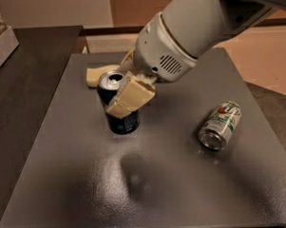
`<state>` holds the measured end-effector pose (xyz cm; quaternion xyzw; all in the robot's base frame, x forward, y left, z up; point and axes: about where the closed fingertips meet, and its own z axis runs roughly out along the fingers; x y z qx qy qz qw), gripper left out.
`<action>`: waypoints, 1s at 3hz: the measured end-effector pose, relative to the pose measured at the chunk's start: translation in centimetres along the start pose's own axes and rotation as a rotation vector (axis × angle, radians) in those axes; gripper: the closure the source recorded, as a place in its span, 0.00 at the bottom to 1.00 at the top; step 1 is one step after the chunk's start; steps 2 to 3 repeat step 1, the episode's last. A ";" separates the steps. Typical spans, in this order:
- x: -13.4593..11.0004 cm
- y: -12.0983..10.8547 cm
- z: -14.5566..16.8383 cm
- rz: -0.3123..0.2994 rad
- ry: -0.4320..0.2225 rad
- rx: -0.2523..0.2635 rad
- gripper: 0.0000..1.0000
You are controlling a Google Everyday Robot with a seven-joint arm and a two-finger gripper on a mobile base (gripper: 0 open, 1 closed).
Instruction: Pick pepsi can
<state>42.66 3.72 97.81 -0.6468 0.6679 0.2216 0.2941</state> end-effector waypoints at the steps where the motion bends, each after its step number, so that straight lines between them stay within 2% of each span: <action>1: -1.2 -0.7 -2.0 -0.021 0.005 0.013 1.00; 3: -1.2 -0.7 -2.0 -0.021 0.005 0.013 1.00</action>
Offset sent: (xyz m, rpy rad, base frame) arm 0.0000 0.0000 0.0000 0.0000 0.0000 0.0000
